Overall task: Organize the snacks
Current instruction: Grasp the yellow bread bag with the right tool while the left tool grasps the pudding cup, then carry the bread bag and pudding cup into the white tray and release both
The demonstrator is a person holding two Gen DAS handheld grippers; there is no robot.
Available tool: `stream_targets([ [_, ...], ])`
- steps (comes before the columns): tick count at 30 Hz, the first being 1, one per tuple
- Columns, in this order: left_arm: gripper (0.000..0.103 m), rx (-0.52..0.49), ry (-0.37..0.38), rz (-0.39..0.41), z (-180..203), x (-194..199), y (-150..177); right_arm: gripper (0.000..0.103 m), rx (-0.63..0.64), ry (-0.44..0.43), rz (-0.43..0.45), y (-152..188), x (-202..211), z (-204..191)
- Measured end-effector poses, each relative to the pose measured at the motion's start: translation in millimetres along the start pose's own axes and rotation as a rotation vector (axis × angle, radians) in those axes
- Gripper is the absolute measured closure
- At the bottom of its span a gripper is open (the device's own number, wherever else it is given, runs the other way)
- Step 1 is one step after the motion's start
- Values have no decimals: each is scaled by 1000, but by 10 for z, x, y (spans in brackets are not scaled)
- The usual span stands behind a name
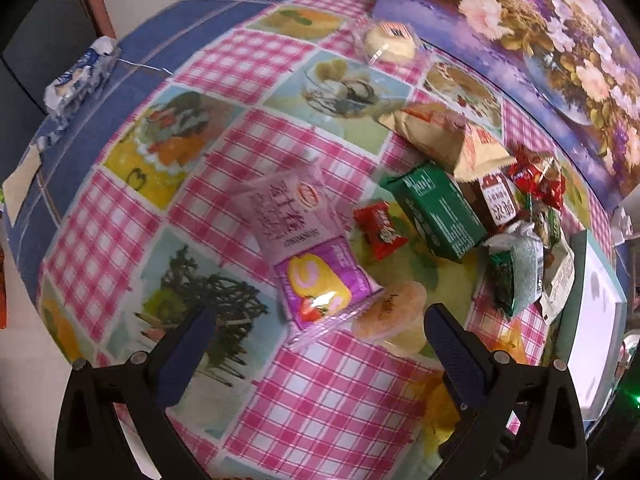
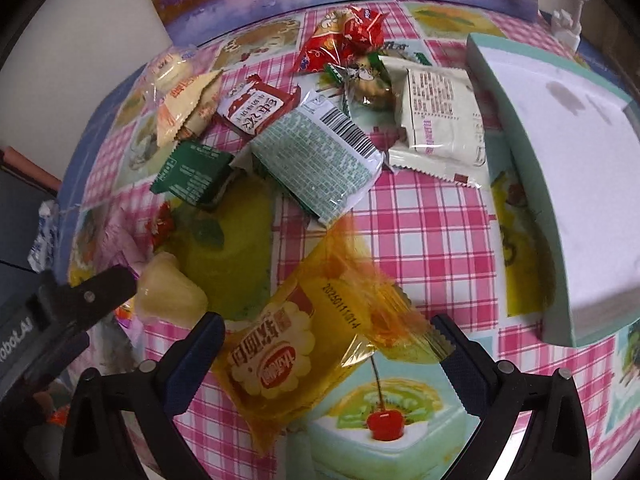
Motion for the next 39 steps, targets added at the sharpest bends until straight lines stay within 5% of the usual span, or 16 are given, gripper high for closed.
stream_targets([
  [4,0,-16,2,-21,72,-52,27,4,-16,38,-3,37,32,119],
  [8,2,-23,4,-33,144,-84,55,22,-22,48,-4,76,103,238],
  [11,22,-28,4,-45,170,-91,90,37,-21,59,-2,115,171,329],
  [15,29,-35,16,-68,230,-136,106,54,-35,59,-7,133,245,393],
  [21,46,-38,40,-65,339,-172,97,55,-31,55,-6,183,282,437],
  [27,50,-57,35,-81,528,-318,86,55,-37,55,-8,163,295,445],
  [29,62,-48,62,-104,589,-407,70,55,-38,55,-8,179,311,456],
  [39,66,-58,44,-40,831,-558,-118,56,-40,65,-10,119,213,367],
])
Point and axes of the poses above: each gripper's, at about its wrist camera, not at the fingertips, and x roughly against the way its jaws point, z to its right, y to its underside, the point moved 1 cm from there along -x, roughly the way its jaws point, and after that the axes turned 10 degrees about x, right-handed, at the moved point
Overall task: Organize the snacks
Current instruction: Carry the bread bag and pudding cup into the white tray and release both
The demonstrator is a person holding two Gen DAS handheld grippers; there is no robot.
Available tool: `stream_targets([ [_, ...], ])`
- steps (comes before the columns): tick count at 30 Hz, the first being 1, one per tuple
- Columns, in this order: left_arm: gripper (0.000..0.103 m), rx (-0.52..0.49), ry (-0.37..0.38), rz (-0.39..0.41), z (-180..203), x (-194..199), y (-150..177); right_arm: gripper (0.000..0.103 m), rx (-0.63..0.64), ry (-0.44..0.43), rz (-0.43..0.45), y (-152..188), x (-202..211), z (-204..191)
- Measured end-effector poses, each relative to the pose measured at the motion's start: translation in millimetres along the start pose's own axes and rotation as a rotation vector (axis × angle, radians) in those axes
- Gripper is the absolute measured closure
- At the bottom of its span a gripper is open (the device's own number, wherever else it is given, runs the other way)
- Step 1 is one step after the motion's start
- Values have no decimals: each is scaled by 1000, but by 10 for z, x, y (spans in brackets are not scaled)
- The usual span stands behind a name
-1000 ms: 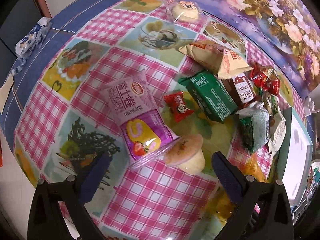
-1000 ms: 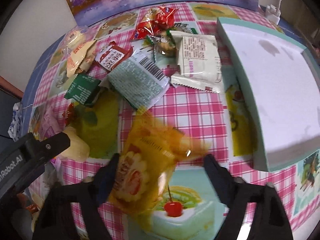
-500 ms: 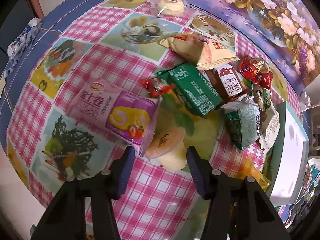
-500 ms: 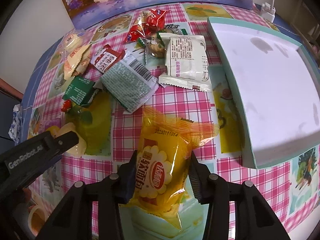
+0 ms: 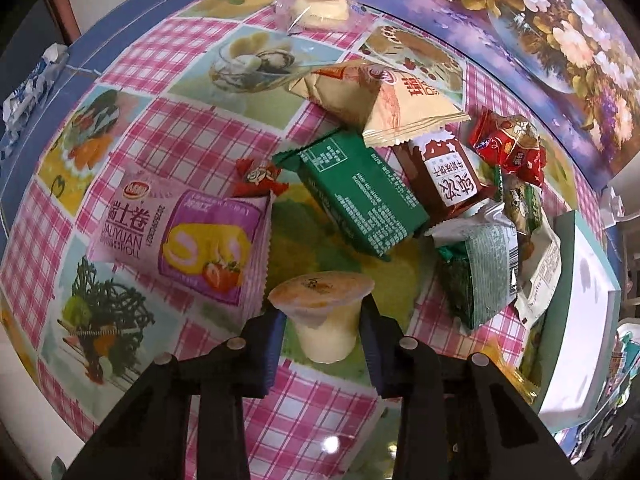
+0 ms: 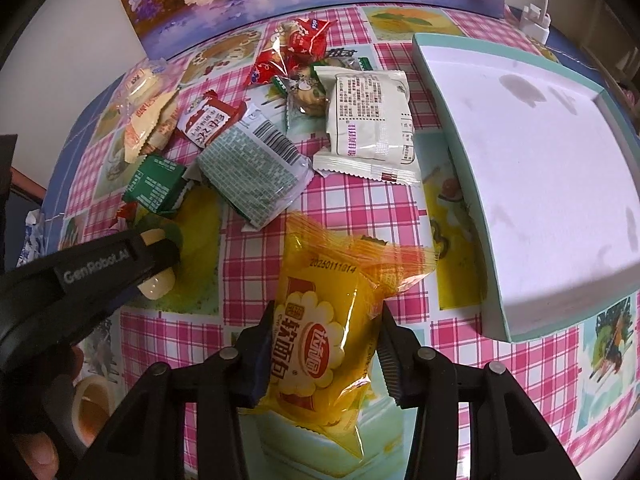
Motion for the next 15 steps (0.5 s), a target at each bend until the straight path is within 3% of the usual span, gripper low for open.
stream_targets([
  [6,68,5,10,-10,30,-19,-53,58,-9,-10,11,-8,9,-13],
  [15,68,-19,64,20,-67,282,53,59,-31,-21,79,-79,164,-7],
])
Point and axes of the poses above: each gripper's, at about its wrist camera, not at the fingertips, and x roughly against the way its jaws point, z to its right, y to its underside, the point moved 1 cm from there along -x, roughly the way its jaws point, and after that the axes turned 10 degrees about x, right-handed, at the moved point
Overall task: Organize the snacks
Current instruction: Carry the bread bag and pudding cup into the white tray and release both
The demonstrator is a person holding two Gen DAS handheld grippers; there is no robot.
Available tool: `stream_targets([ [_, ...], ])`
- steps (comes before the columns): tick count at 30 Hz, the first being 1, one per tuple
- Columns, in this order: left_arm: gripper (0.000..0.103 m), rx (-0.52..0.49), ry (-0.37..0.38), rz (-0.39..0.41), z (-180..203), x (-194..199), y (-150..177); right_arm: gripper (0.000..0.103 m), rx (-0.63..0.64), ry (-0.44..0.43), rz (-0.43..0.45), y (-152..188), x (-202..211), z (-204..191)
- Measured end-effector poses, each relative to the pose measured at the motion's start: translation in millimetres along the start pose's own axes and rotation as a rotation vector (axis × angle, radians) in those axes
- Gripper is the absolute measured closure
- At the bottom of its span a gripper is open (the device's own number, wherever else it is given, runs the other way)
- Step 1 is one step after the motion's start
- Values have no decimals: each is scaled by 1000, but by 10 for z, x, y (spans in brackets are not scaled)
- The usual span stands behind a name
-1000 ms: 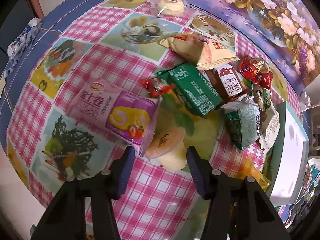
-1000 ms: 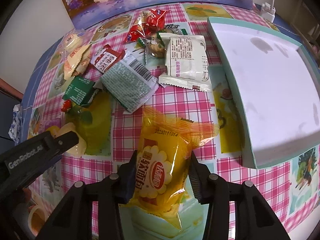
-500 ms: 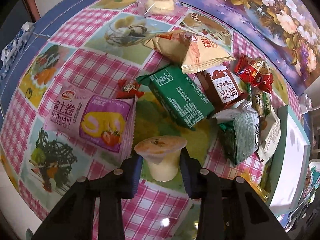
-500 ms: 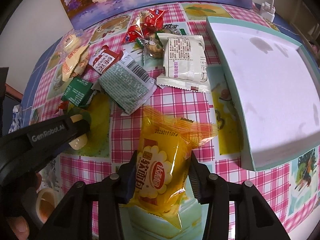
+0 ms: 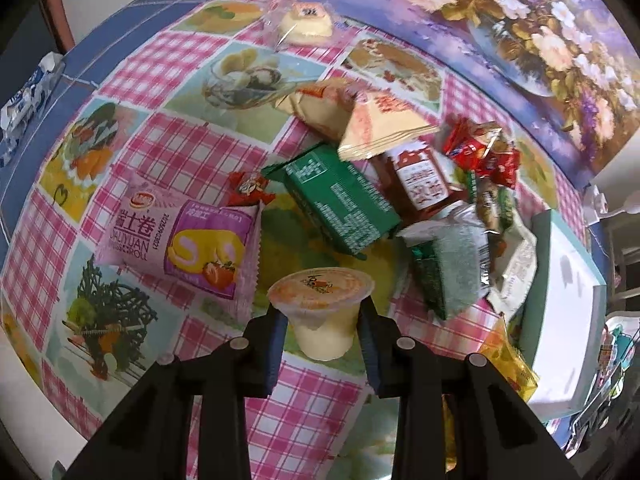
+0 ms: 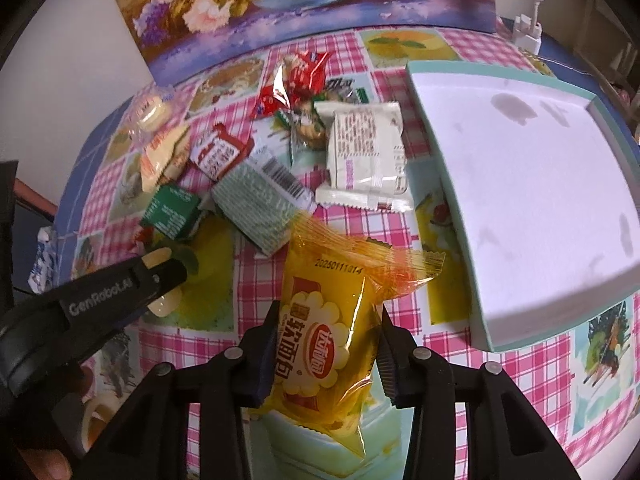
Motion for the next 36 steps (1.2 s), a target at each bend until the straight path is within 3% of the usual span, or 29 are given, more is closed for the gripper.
stream_targets([
  [6,68,-25,21,51,63,204,66,59,-52,-22,51,-89,138,125],
  [15,68,-121,61,67,497,278,123,59,-152,54,141,-296,371,531],
  [28,68,-410,120,48,1748,298,385,59,-366,187,182,-423,525,1537],
  [36,68,-512,166,14,2425,186,561,59,-465,256,185,-489,537,2038],
])
Point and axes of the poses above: each gripper's, at about its wrist camera, not at the fingertips, and x roughly against the way its jaws point, z to its right, y to its underside, the point moved 1 cm from there along -x, roughly the way its jaws point, and after that the axes turned 10 degrees about x, right-handed, at the moved point
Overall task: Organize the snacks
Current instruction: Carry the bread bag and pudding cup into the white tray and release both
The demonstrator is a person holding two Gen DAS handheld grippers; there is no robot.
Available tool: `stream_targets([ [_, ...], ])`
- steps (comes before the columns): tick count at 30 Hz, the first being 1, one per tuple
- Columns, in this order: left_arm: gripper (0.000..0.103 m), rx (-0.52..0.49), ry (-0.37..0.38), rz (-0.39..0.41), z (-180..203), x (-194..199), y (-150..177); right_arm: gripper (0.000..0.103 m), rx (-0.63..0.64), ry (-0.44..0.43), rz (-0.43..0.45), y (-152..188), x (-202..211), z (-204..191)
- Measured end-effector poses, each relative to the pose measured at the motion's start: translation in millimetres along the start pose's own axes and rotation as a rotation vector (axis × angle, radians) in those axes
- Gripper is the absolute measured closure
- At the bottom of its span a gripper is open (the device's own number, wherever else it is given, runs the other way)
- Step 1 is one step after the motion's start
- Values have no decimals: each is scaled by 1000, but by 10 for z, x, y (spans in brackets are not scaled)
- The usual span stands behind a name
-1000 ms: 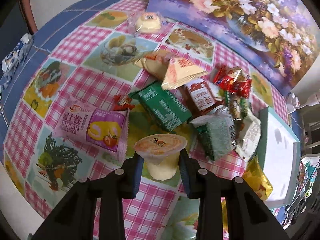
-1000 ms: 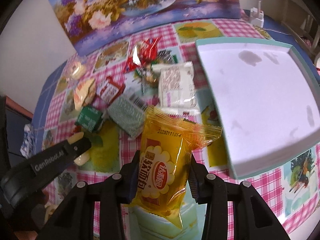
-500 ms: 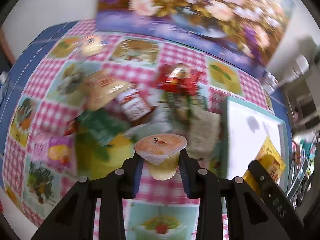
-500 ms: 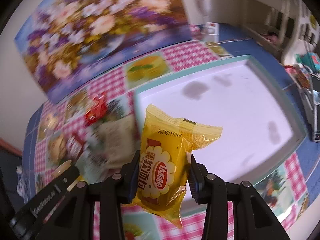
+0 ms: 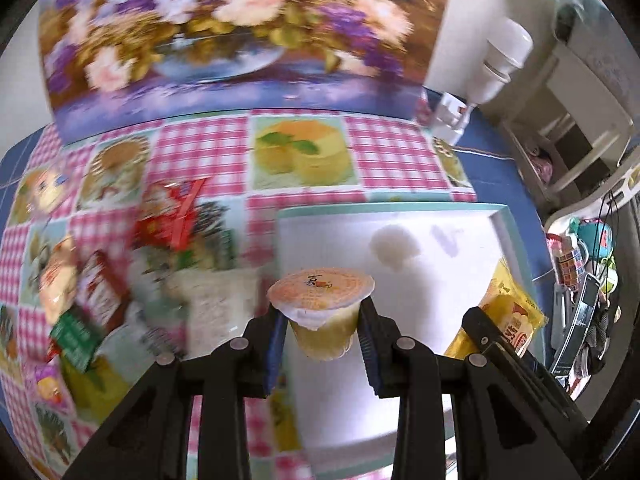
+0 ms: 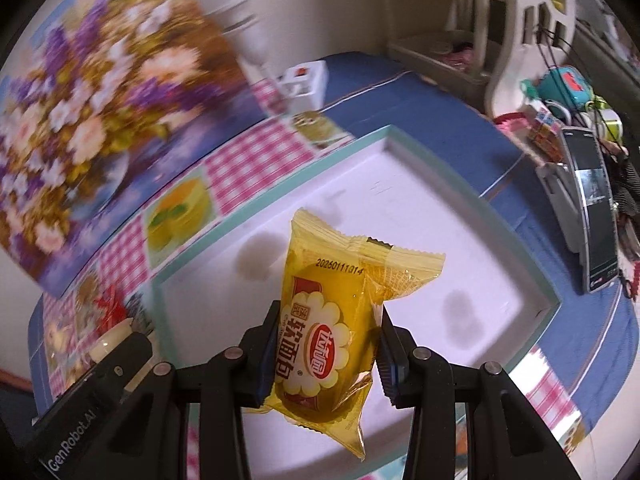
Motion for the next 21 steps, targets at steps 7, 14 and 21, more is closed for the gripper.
stream_targets([
  [7,68,-5,5,-30,319,-301,-172,59,-61,66,6,-227,-154,343],
  [14,67,-48,-35,-45,567,-588,-248,59,-88,94,-21,-296,-376,515],
  [21,53,-68,-58,-54,674,-722,-273,59,-103,98,-32,-313,-458,579],
])
Point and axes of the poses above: each gripper's, at about its wrist camera, not at the fingertips, and x roughly against the way its jaws point, z to its right, y to its underside, the point moved 1 cm from there along -x, roughly the way its jaws point, and after that the axes turned 10 degrees about x, right-handed, at the moved point
